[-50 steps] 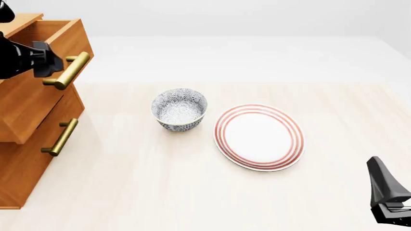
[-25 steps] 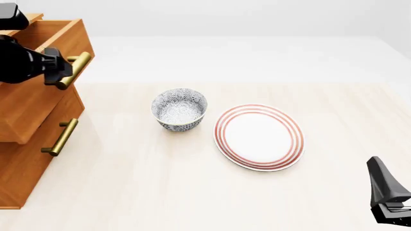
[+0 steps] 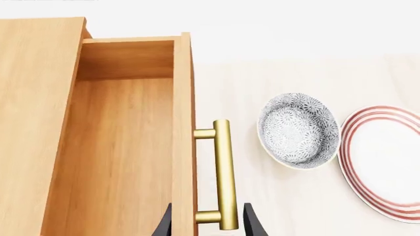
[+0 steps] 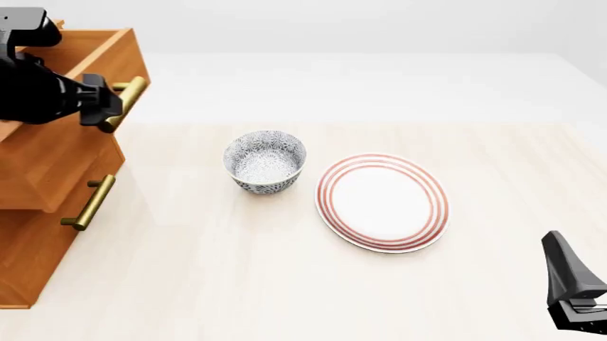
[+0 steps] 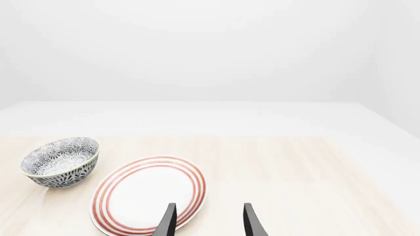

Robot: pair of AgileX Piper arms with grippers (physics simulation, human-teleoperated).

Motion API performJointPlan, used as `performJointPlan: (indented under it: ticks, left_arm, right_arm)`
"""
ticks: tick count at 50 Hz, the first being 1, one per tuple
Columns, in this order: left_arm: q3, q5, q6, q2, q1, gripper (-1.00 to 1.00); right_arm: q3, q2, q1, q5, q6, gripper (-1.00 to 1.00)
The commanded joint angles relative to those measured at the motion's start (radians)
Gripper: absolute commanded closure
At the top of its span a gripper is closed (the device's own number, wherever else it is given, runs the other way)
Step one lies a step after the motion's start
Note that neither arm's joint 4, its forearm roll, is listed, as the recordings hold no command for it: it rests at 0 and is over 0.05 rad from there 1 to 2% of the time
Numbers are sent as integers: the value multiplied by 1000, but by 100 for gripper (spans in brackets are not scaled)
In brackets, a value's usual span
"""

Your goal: Open the top drawer of the cabinet.

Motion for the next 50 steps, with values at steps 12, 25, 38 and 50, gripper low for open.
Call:
performJointPlan:
  ticks: [12,25,38,50]
  left_arm:
    - [15,-12,-3,-8,-80,-100]
    - [28,-23,-16,-8,-129,-100]
    - [26,-22,-17,2,-175,-100]
    - [39,-28,-9,14,-215,-100]
  right_arm:
    - [1,0,0,-1,0,-100]
    - [1,0,0,-1,0,-100]
    - [1,0,0,-1,0,-100]
    - [1,0,0,-1,0,-100]
